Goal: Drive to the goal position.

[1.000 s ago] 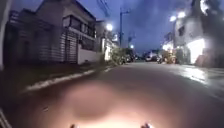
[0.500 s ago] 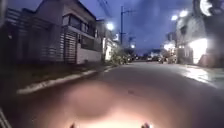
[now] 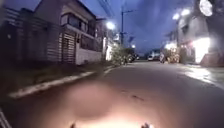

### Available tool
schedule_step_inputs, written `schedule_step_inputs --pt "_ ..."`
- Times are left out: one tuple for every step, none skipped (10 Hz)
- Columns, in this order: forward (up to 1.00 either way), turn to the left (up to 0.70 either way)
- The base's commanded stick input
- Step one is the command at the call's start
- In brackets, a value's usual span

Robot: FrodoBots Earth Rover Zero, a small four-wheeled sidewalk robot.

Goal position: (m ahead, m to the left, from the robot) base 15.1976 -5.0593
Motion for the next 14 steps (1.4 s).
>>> schedule_step_inputs --pt "0.50 0.00" --pt "0.50 0.00" --pt "0.50 0.00" --pt "0.50 0.00" --pt "0.50 0.00" --pt "0.50 0.00" --pt "0.50 0.00" --pt "0.50 -0.35" --pt "0.50 -0.50" --pt "0.50 -0.50" --pt "0.50 -0.46" --pt "0.50 -0.20" --pt "0.50 0.00" --pt "0.50 0.00"
